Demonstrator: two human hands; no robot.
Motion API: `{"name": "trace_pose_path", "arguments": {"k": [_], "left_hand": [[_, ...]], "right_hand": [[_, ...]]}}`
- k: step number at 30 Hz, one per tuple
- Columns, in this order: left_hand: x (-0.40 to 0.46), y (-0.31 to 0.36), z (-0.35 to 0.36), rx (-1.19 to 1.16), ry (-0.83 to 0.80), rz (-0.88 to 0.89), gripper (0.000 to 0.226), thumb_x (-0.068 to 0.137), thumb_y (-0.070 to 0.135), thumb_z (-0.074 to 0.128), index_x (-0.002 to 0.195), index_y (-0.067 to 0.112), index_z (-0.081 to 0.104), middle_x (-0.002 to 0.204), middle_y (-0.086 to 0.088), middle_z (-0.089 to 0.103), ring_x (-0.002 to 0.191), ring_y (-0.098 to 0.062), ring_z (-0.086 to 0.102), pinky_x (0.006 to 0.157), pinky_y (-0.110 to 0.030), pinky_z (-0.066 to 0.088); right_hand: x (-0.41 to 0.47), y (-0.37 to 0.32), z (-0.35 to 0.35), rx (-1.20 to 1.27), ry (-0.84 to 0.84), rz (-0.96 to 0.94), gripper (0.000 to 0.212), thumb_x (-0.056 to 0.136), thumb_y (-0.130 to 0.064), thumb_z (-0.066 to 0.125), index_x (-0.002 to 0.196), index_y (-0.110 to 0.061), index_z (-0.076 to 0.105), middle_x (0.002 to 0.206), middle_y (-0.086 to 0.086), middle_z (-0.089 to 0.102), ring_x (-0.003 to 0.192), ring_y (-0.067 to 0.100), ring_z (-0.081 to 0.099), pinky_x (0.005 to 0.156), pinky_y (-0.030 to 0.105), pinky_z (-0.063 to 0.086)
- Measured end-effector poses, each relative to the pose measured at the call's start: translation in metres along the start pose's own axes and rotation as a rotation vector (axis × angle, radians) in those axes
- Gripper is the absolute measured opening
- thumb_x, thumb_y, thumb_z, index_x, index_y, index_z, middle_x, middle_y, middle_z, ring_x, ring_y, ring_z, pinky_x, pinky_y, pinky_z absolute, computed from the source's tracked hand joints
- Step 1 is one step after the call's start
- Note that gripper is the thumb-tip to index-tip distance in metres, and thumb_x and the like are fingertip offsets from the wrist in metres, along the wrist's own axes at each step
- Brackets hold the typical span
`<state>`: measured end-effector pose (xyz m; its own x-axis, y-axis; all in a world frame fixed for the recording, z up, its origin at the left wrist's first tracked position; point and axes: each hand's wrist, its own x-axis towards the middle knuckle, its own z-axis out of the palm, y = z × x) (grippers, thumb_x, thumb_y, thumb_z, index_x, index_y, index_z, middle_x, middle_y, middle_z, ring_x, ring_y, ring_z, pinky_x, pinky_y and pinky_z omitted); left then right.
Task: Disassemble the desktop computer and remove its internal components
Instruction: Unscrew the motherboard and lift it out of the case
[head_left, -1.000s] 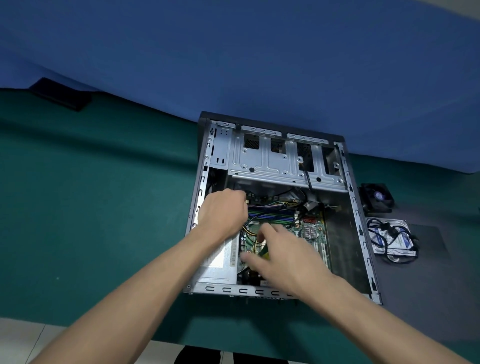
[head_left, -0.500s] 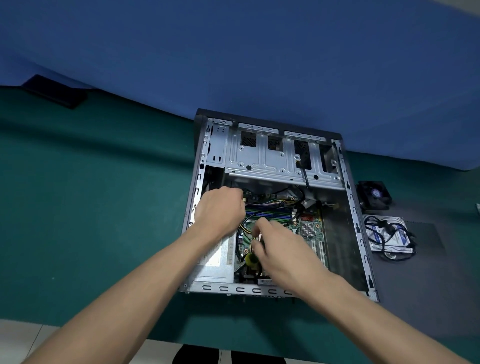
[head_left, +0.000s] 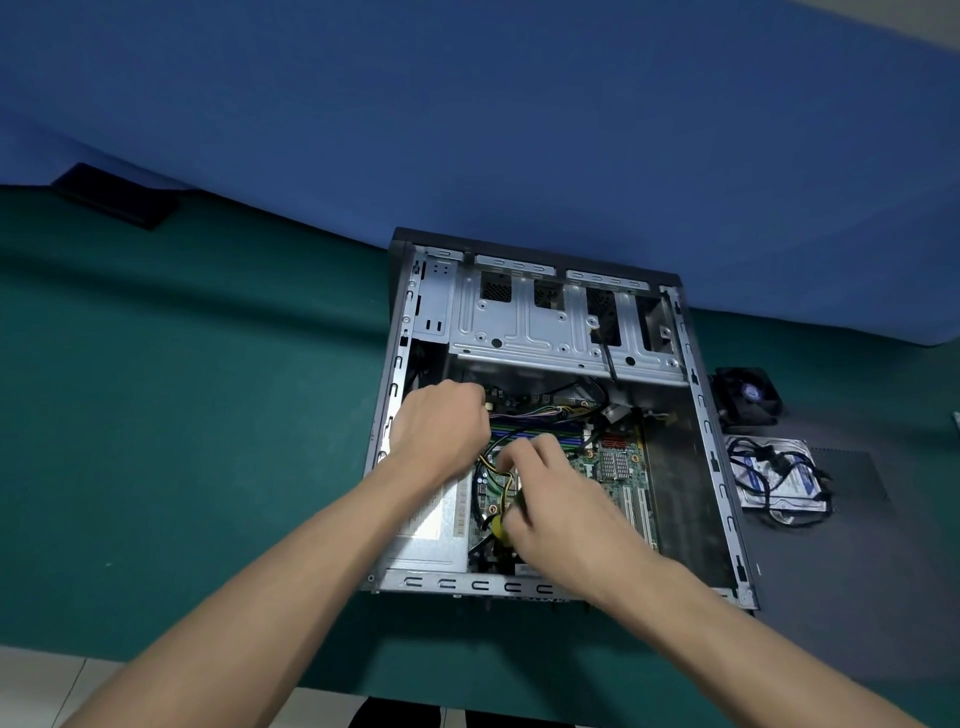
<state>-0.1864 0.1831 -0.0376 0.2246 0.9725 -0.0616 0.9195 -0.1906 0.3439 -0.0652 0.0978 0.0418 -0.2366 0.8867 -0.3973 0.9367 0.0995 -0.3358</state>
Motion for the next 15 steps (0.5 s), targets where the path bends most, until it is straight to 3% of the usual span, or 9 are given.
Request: {"name": "trace_pose_path", "arguments": {"k": [2,4,8,11,15], "left_hand": [[0.0002,-0.0002,-0.0005,-0.003,-0.002,-0.005,0.022,0.089,0.019,0.037,0.072,0.017,0.052,0.071,-0.005,0.063,0.060,-0.026,0.051,0.055,-0.031,0.038],[0.0003,-0.0002,-0.0002,0.002,-0.002,-0.007,0.023,0.089,0.019,0.037,0.073,0.017,0.054,0.071,-0.005,0.063,0.061,-0.027,0.052,0.056,-0.032,0.040],[0.0002,0.0002,-0.0001,0.003,0.001,-0.006,0.024,0.089,0.020,0.037,0.074,0.017,0.054,0.072,-0.006,0.064,0.062,-0.027,0.053,0.057,-0.032,0.040],[0.0002,0.0007,-0.0001,0.011,-0.006,-0.010,0.024,0.089,0.020,0.037,0.075,0.016,0.056,0.071,-0.005,0.063,0.062,-0.027,0.054,0.057,-0.032,0.040],[-0.0005,0.0009,-0.0008,0.012,-0.002,-0.013,0.024,0.089,0.019,0.036,0.073,0.016,0.054,0.070,-0.005,0.062,0.061,-0.027,0.054,0.056,-0.032,0.041]], "right_hand": [[-0.0003,0.0009,-0.0005,-0.018,-0.039,0.005,0.034,0.088,-0.023,0.054,0.118,-0.023,0.038,0.117,-0.004,0.036,0.085,0.019,0.047,0.068,0.030,0.032],[-0.0015,0.0026,-0.0005,-0.097,-0.008,0.034,0.030,0.093,-0.036,0.049,0.117,-0.020,0.040,0.117,-0.002,0.040,0.088,0.027,0.054,0.069,0.033,0.038],[-0.0014,0.0060,-0.0003,-0.007,-0.018,-0.004,0.030,0.090,-0.023,0.054,0.116,-0.024,0.038,0.118,-0.003,0.036,0.087,0.020,0.047,0.072,0.031,0.036],[-0.0019,0.0064,-0.0021,-0.015,0.013,0.026,0.025,0.095,-0.038,0.044,0.115,-0.022,0.040,0.113,-0.002,0.047,0.090,0.026,0.055,0.077,0.036,0.044],[-0.0020,0.0048,0.0000,0.023,0.001,-0.029,0.027,0.088,-0.020,0.050,0.112,-0.022,0.039,0.110,-0.004,0.039,0.089,0.023,0.051,0.074,0.034,0.039]]}}
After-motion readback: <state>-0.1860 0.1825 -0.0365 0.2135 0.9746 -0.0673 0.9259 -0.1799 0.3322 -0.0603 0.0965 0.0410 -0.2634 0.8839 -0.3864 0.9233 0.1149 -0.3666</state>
